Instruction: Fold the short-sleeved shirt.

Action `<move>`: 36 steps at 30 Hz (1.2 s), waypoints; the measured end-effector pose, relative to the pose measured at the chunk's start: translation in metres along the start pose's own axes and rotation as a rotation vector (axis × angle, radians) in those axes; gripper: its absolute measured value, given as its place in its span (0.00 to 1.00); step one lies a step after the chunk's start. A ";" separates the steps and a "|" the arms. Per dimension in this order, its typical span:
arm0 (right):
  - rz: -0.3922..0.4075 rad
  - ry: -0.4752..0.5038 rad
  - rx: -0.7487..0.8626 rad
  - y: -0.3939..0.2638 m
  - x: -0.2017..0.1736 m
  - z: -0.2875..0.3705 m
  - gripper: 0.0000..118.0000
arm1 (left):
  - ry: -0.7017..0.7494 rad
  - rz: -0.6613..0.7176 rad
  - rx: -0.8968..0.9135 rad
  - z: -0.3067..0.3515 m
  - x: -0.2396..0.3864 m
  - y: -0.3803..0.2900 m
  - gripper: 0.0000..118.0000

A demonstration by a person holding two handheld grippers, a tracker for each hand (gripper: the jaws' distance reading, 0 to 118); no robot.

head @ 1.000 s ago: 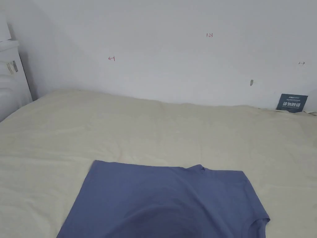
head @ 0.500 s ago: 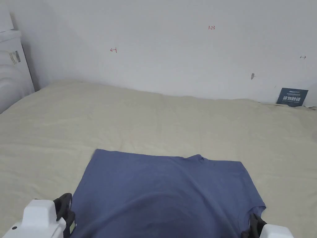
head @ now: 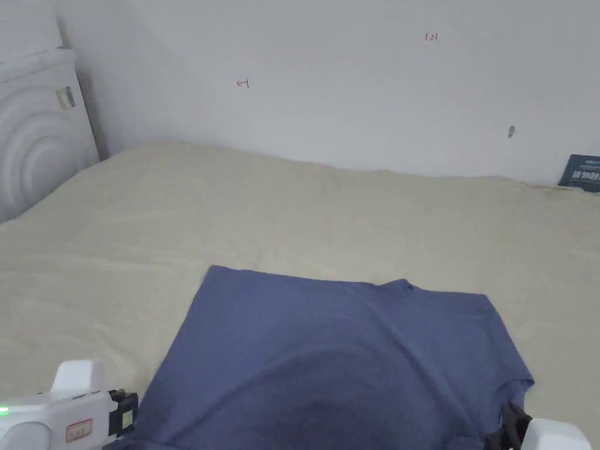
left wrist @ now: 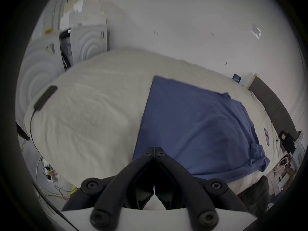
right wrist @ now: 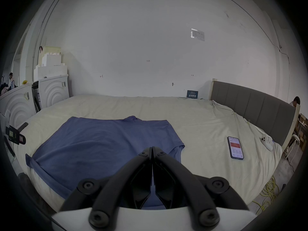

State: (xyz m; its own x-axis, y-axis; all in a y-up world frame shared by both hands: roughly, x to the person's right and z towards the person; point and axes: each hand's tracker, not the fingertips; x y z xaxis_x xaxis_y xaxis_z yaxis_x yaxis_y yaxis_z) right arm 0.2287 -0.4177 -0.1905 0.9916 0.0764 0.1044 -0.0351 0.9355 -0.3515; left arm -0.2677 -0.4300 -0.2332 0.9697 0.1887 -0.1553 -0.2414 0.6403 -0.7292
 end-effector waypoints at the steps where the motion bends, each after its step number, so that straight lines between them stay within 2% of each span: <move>1: 0.003 0.000 -0.002 -0.001 -0.001 0.000 0.00 | 0.020 -0.014 -0.013 -0.002 -0.006 0.001 0.00; 5: 0.013 0.008 -0.015 -0.004 -0.002 -0.001 0.00 | 0.033 0.012 -0.121 -0.009 -0.011 0.006 0.02; 7: 0.019 0.008 -0.026 -0.005 -0.004 -0.002 0.00 | 0.033 0.045 -0.155 -0.013 -0.012 0.007 0.16; 8: 0.019 0.011 -0.029 -0.006 -0.004 -0.002 0.00 | 0.034 0.055 -0.193 -0.016 -0.013 0.007 0.27; 9: 0.020 0.014 -0.034 -0.006 -0.004 -0.002 0.00 | 0.043 0.047 -0.207 -0.018 -0.011 0.005 0.43; 10: 0.022 0.012 -0.039 -0.007 -0.004 -0.002 0.00 | 0.048 0.042 -0.212 -0.020 -0.009 0.005 0.50; 12: 0.020 0.011 -0.045 -0.009 -0.003 -0.003 0.00 | 0.043 0.023 -0.231 -0.028 -0.003 0.000 0.52; 14: 0.024 0.010 -0.055 -0.012 -0.003 -0.004 0.00 | 0.034 0.037 -0.263 -0.035 -0.001 -0.004 0.52; 17: 0.016 0.011 -0.070 -0.016 -0.001 -0.005 0.00 | 0.133 0.006 -0.335 -0.052 0.013 -0.017 0.51; 18: 0.014 0.007 -0.080 -0.018 -0.001 -0.005 0.00 | 0.138 -0.034 -0.281 -0.049 0.017 -0.021 0.51; 20: 0.011 0.003 -0.086 -0.020 0.001 -0.005 0.00 | 0.178 -0.012 -0.288 -0.046 0.027 -0.019 0.51; 22: 0.007 0.000 -0.098 -0.022 0.002 -0.004 0.00 | 0.218 -0.049 -0.289 -0.040 0.037 -0.020 0.46; 23: 0.007 -0.002 -0.104 -0.023 0.004 -0.004 0.00 | 0.226 -0.081 -0.288 -0.039 0.046 -0.021 0.41; 25: 0.002 -0.013 -0.122 -0.025 0.007 -0.004 0.01 | 0.236 -0.158 -0.280 -0.038 0.066 -0.025 0.21; 27: -0.010 -0.027 -0.155 -0.026 0.014 -0.003 0.01 | 0.260 -0.238 -0.281 -0.037 0.075 -0.031 0.07; 29: -0.048 -0.048 -0.213 -0.030 0.026 -0.004 0.03 | 0.303 -0.308 -0.279 -0.037 0.081 -0.036 0.02; 30: -0.060 -0.058 -0.255 -0.031 0.034 -0.005 0.09 | 0.294 -0.301 -0.277 -0.034 0.083 -0.036 0.00; 31: -0.070 -0.056 -0.283 -0.032 0.042 -0.006 0.21 | 0.290 -0.297 -0.272 -0.030 0.082 -0.036 0.00; 33: -0.088 -0.043 -0.379 -0.035 0.060 -0.010 0.56 | 0.264 -0.273 -0.262 -0.027 0.070 -0.034 0.00; 34: -0.109 -0.029 -0.393 -0.037 0.067 -0.011 0.62 | 0.256 -0.260 -0.255 -0.033 0.058 -0.032 0.00; 36: -0.127 0.001 -0.429 -0.045 0.081 -0.017 0.63 | 0.241 -0.241 -0.233 -0.026 0.052 -0.033 0.00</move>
State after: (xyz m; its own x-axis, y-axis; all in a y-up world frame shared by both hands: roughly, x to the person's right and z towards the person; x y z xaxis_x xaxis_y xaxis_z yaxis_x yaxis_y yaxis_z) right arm 0.3125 -0.4598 -0.1820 0.9849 -0.0306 0.1706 0.1416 0.7094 -0.6904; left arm -0.2083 -0.4608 -0.2346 0.9852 -0.1438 -0.0936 -0.0184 0.4538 -0.8909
